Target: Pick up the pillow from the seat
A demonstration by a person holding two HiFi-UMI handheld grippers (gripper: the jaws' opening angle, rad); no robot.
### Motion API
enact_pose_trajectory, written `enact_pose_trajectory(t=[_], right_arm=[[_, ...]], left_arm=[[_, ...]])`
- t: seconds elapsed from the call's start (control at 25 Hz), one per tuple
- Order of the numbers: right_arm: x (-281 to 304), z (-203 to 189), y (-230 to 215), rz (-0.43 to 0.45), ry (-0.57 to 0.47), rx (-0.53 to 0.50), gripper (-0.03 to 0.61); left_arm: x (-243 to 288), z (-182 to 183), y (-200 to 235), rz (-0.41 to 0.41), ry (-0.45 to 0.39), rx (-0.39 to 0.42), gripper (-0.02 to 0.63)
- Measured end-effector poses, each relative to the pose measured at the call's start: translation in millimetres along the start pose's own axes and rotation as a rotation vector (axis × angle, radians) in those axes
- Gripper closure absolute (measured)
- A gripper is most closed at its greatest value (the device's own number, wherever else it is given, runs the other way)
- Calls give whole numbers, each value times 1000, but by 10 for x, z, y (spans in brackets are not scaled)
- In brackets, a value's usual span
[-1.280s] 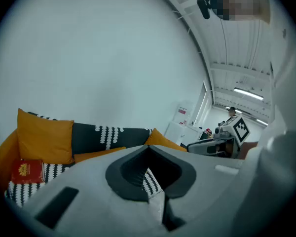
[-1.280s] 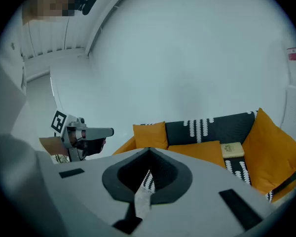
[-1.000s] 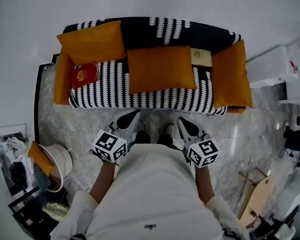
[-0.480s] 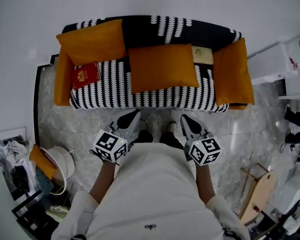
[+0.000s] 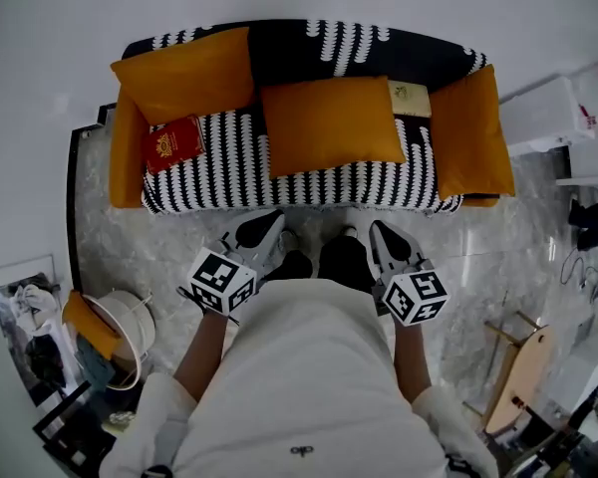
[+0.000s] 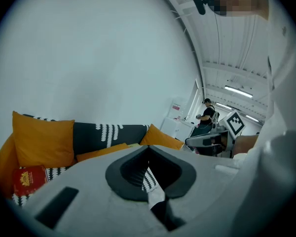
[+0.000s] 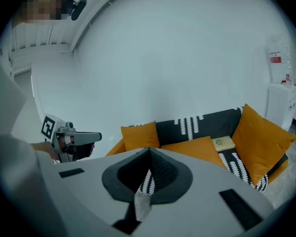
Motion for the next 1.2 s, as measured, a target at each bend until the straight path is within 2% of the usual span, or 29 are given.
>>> enact_pose_trajectory(t=[0.28, 0.6, 1.2], right_arm=[[53, 24, -122, -15, 8, 13, 574], [403, 317, -445, 42, 9, 2, 574], [994, 1094, -1579, 123, 30, -22, 574]], left_arm=[[162, 45, 18, -17, 10, 3, 603], [525, 217, 97, 9, 23, 1, 603], [1782, 779, 253, 90, 25, -23, 603]])
Point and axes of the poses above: the fingertips, and each gripper's own axes: x forward along the fingers, y to its left, z out of its top, the point moved 4 cm from there along -x, backward along the fingers, and after that the axes turned 6 degrees about -z, right-handed, at the moved point
